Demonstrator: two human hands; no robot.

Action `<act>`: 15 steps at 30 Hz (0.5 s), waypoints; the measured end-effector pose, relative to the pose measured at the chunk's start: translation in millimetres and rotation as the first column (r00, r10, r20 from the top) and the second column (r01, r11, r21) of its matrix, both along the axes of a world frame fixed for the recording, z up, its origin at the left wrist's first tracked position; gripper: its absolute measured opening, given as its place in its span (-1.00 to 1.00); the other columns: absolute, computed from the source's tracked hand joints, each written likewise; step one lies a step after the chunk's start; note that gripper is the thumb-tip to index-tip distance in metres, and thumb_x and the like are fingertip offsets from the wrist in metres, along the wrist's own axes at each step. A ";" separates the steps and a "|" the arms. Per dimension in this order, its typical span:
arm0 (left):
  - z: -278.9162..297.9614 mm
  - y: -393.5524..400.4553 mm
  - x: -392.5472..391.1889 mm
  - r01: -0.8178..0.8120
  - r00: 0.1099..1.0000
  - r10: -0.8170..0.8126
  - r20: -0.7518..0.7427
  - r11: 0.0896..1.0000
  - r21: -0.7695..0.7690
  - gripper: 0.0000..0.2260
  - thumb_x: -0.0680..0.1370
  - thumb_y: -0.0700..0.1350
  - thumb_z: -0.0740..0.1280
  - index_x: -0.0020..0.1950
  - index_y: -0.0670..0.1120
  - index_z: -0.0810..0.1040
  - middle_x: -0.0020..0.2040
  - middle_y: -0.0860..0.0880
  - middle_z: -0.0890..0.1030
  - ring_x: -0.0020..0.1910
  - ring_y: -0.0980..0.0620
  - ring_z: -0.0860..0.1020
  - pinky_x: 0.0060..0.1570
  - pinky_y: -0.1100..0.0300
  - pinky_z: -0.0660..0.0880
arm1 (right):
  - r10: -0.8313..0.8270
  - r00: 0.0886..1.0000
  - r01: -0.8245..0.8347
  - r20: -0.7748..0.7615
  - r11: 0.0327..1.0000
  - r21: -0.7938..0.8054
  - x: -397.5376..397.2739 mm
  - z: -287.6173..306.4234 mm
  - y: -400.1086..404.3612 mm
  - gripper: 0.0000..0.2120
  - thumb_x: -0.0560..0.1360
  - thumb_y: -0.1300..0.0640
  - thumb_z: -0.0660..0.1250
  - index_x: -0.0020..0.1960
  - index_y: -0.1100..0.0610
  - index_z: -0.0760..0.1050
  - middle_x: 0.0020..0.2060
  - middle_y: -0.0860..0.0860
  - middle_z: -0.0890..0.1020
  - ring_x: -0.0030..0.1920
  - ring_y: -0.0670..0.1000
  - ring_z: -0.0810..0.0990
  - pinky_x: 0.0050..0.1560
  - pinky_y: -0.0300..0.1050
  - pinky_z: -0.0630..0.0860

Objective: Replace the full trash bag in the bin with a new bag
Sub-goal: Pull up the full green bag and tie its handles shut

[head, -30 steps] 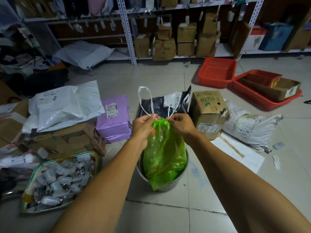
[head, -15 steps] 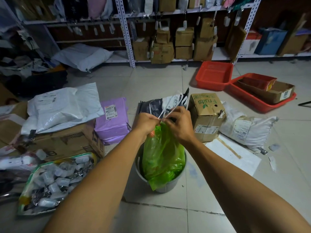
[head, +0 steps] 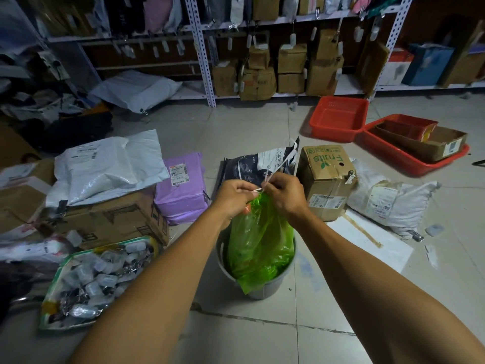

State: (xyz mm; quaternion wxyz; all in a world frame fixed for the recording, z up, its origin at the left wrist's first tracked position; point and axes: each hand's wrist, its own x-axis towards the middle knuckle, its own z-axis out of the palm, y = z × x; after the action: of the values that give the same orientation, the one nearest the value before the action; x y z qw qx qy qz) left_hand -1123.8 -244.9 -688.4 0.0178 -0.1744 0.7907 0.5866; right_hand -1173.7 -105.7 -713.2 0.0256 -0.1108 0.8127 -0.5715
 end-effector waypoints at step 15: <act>-5.4 1.0 5.4 -0.093 0.985 0.100 -0.137 0.994 0.059 -0.77 0.52 -0.36 0.36 -0.24 -0.08 0.51 -0.08 -0.12 0.66 0.04 -0.12 0.65 0.05 -0.05 0.59 | 0.181 0.977 -0.198 0.111 0.965 0.169 6.7 8.2 5.5 -0.92 0.52 0.16 0.38 -0.06 0.11 0.66 -0.21 0.02 0.67 -0.18 0.01 0.63 -0.15 -0.06 0.60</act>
State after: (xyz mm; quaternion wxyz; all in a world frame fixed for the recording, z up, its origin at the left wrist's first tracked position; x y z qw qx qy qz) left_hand -1118.4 -244.0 -693.8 -0.0616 -0.1704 0.7649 0.6181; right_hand -1167.1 -100.1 -705.0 0.1286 -0.1579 0.8444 -0.4954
